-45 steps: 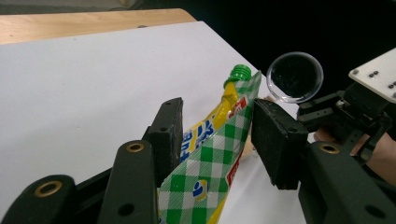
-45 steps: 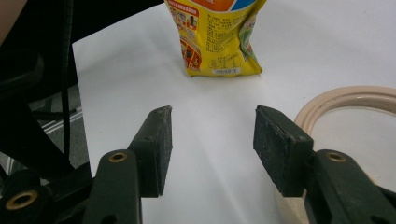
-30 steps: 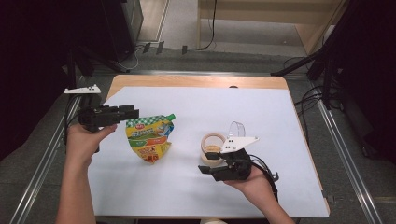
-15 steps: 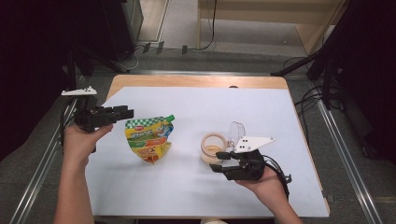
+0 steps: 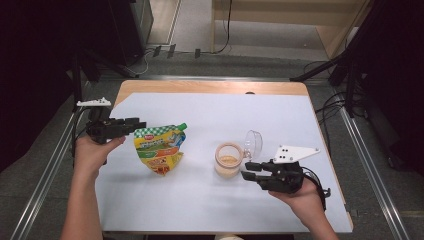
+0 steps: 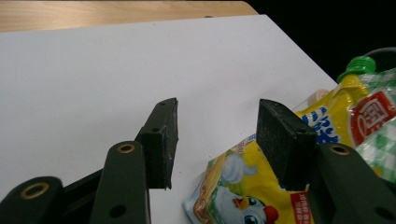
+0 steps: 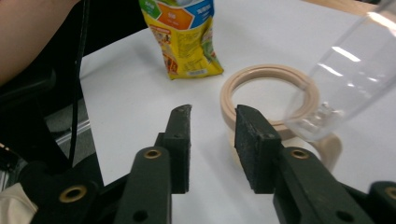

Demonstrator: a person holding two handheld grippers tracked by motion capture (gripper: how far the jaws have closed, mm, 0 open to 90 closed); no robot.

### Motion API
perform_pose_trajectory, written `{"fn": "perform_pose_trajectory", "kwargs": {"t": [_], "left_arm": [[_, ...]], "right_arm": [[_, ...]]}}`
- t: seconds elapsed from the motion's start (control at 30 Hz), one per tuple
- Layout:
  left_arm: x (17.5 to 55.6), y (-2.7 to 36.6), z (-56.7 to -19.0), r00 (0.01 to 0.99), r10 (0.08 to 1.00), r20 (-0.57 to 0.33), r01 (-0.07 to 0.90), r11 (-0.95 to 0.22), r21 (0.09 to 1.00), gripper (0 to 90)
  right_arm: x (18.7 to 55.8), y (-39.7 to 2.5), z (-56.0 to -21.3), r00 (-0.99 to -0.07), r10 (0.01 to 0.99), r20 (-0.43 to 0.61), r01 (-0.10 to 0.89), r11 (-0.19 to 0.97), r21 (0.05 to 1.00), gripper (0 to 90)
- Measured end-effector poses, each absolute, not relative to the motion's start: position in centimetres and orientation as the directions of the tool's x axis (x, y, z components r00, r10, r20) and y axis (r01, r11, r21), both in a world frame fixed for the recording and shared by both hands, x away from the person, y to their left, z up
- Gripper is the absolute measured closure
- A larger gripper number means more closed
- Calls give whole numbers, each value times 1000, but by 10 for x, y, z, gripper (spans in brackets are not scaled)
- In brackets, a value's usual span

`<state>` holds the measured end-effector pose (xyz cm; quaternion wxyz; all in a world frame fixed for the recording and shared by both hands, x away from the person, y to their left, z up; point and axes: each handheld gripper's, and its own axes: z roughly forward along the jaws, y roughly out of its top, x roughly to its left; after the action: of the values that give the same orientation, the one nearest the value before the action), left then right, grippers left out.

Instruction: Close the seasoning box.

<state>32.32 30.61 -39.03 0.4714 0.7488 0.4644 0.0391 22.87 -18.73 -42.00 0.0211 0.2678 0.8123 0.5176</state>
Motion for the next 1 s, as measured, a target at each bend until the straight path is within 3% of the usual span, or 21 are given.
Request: {"fn": "perform_pose_trajectory", "kwargs": {"t": [0.13, 0.3, 0.63, 1.0], "left_arm": [[325, 306, -396, 564, 729, -389, 664, -121, 738, 494], [328, 303, -403, 555, 732, -394, 686, -135, 715, 494], [331, 300, -411, 553, 730, -401, 699, -145, 700, 495], [332, 299, -412, 557, 728, -400, 698, -150, 700, 495]], "right_arm": [[233, -196, -421, -847, 478, 233, 409, 305, 860, 710], [240, -209, -428, -835, 503, 221, 403, 287, 869, 810], [248, -218, -435, -799, 557, 229, 444, 287, 849, 886], [276, -220, -453, -711, 624, 324, 544, 196, 816, 900]]}}
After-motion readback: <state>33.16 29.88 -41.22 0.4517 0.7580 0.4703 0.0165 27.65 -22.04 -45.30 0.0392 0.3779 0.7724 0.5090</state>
